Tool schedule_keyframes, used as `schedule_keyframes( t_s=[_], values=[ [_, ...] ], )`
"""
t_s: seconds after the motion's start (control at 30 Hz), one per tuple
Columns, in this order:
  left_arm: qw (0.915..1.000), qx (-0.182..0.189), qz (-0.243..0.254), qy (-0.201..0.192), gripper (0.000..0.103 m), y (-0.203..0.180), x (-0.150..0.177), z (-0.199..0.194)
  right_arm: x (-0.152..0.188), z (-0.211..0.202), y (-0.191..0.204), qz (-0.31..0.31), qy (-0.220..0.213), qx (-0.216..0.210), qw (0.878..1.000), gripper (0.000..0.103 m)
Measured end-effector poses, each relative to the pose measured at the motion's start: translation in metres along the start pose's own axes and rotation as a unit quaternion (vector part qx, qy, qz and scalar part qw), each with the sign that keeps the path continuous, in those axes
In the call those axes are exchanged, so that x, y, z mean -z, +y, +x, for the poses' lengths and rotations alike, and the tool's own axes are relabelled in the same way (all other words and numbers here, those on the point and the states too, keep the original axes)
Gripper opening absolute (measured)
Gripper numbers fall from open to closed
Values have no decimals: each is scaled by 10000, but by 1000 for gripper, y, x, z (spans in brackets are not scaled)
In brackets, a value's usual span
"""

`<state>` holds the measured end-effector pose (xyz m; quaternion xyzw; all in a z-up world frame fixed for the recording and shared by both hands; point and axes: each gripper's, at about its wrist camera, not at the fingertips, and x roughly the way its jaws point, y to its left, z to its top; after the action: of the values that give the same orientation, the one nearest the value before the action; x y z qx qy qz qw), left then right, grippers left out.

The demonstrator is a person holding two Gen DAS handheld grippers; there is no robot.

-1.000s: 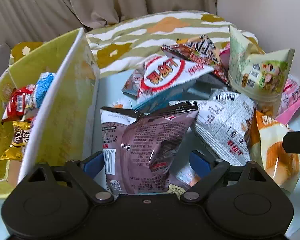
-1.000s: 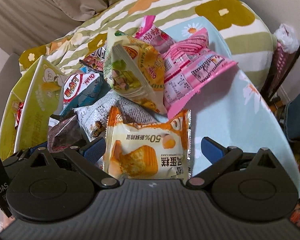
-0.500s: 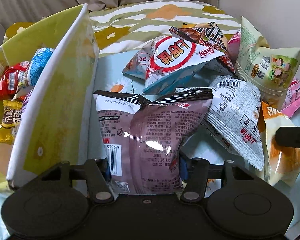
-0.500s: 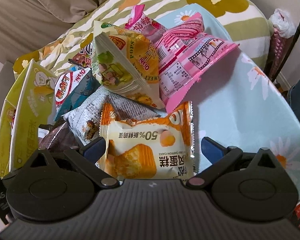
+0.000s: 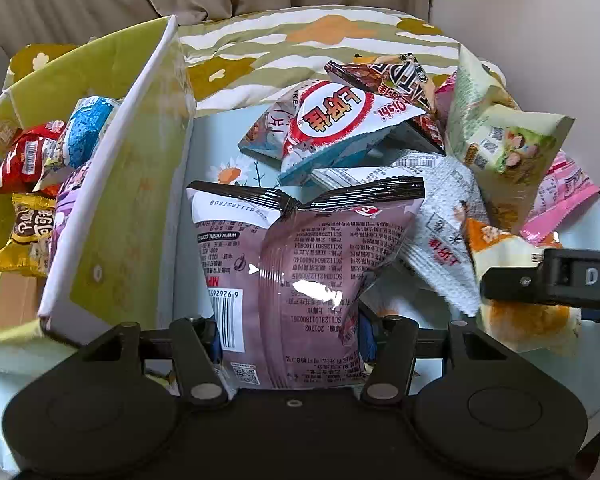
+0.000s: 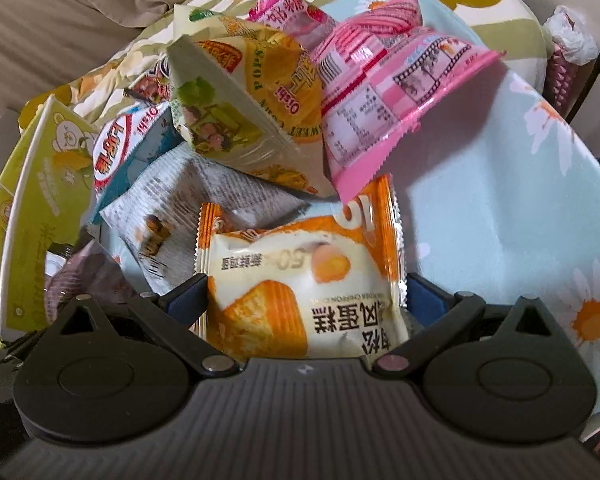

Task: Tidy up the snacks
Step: 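Grasp the brown-purple bag with the left tool while the right tool grasps the orange cake bag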

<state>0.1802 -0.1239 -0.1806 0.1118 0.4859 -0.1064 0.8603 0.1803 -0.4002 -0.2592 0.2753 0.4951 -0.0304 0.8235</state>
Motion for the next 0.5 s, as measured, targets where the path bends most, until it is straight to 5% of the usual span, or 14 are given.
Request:
schedule_keyframes(
  t_s=[0.5],
  values=[
    [9997, -59, -172, -180, 62, -9, 13, -29, 10, -26, 10, -655, -76, -85, 9978, 93]
  ],
)
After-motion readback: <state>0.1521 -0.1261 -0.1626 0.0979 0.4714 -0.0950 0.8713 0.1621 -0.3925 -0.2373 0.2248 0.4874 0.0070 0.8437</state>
